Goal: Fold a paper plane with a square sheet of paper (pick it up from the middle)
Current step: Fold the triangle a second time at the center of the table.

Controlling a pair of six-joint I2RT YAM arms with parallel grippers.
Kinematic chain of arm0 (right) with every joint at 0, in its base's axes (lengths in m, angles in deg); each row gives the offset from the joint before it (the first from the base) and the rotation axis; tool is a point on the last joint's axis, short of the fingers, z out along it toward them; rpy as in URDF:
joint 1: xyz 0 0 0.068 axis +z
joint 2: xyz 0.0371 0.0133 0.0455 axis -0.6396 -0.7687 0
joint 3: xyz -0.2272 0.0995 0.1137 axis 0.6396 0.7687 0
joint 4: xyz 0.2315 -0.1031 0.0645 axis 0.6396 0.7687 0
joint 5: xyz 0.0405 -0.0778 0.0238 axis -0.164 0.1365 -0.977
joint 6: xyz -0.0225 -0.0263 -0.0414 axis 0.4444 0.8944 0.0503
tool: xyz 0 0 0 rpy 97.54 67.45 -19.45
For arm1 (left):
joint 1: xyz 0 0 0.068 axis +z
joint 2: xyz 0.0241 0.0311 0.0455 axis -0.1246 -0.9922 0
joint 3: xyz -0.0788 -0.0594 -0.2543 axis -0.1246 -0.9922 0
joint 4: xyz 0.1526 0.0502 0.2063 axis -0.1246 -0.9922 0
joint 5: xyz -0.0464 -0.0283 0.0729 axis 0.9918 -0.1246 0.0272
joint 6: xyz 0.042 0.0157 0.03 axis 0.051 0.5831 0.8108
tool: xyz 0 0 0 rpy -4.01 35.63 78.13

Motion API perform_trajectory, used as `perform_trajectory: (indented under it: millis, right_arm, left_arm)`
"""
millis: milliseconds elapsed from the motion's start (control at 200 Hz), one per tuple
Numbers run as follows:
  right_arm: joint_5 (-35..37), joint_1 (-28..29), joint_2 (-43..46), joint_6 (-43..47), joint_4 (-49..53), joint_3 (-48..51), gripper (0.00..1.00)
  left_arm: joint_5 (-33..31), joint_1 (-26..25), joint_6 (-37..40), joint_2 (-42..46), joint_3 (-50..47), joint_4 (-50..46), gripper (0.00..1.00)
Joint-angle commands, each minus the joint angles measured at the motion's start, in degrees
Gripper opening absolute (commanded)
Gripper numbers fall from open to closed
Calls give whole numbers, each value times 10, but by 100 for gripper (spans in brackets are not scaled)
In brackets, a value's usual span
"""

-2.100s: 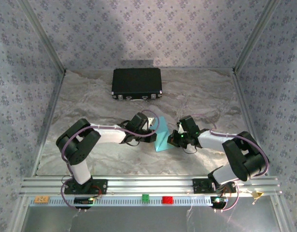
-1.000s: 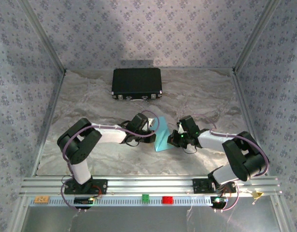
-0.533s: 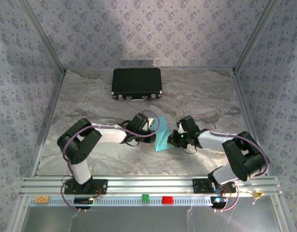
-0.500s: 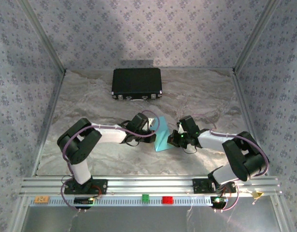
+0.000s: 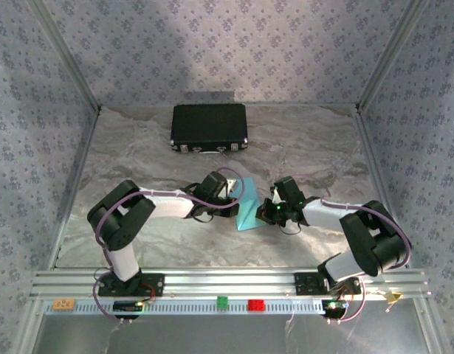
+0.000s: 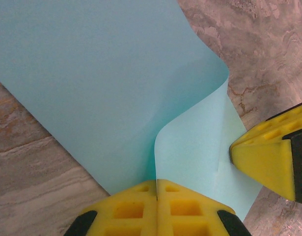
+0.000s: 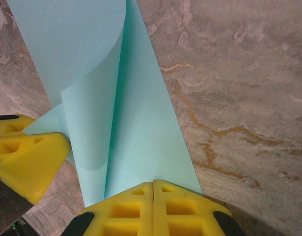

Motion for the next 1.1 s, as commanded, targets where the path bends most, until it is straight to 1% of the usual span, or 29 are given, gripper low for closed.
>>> perform_trajectory:
  millis: [0,610,820,904,979,1094]
  right_arm:
    - [17,2,-8,2,45,13,6]
    - [17,1,-7,3,48,10,6]
    - [8,-5,28,7,29,4,7]
    - [-3,-8,48,2,9,-1,6]
    - [-23,-10,57,-11,-30,-3,4]
    - [-48,-4,43,-32,-83,-8,2]
  left_arm:
    - [-5,0,11,-7,8,-9,1]
    - [-2,1,11,-23,11,-11,1]
    - [5,1,11,-23,4,-7,1]
    - [6,1,12,-24,6,-7,1]
    - [7,0,12,-27,8,-7,1]
    - [7,0,12,-29,9,-7,1]
